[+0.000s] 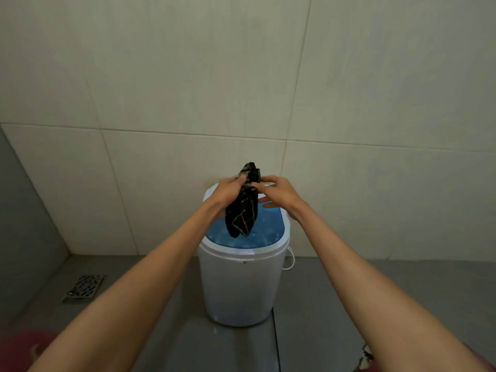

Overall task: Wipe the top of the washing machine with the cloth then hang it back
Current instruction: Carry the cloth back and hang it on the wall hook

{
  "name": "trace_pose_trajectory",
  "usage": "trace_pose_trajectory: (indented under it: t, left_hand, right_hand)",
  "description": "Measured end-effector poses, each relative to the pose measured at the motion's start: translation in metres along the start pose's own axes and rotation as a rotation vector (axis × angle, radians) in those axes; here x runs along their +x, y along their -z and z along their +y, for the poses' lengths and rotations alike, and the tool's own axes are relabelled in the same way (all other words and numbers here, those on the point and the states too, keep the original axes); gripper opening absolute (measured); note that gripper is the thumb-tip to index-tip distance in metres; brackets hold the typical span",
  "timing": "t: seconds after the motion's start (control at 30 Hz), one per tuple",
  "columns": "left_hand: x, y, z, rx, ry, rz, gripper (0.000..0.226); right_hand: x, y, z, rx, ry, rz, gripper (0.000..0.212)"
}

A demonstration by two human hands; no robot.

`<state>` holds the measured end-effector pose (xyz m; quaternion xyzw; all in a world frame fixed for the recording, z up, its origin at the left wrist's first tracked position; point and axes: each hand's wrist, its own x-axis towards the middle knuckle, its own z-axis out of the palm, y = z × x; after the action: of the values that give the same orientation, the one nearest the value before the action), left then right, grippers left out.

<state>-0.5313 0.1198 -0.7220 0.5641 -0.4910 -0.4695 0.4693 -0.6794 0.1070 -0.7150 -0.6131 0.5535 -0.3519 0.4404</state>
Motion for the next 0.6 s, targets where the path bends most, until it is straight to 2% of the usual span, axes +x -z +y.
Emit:
trace_pose_trajectory:
  t: [0.13,0.2,0.3,0.4,0.47,0.53,0.6]
  left_hand:
    - [-0.014,0.003,0.037,-0.109,-0.061,-0.037,0.037]
    - [-0.02,0.006,0.053,-0.147,-0.085,-0.065,0.037]
    - [-0.027,0.013,0.073,-0.179,-0.121,-0.072,0.037]
    - [-0.032,0.017,0.086,-0.191,-0.16,-0.092,0.037]
    - [-0.039,0.019,0.095,-0.231,-0.155,-0.126,0.037]
    - [-0.04,0.024,0.101,-0.371,-0.141,-0.178,0.047]
    - [-0.035,0.032,0.105,-0.46,-0.127,-0.168,0.064]
  right_hand:
    - [-0.008,0.011,-0.032,0.163,-0.006,0.043,0.064]
    - [-0.01,0.018,-0.046,0.135,-0.034,0.053,0.07]
    - [-0.016,0.026,-0.063,0.021,-0.143,-0.024,0.076]
    - [-0.02,0.03,-0.075,0.085,-0.171,-0.081,0.067]
    - [-0.02,0.033,-0.081,0.21,-0.122,-0.053,0.046]
    - [-0.018,0.034,-0.086,0.306,-0.051,-0.023,0.026]
    - [-0.014,0.038,-0.092,0.335,0.048,-0.005,0.031]
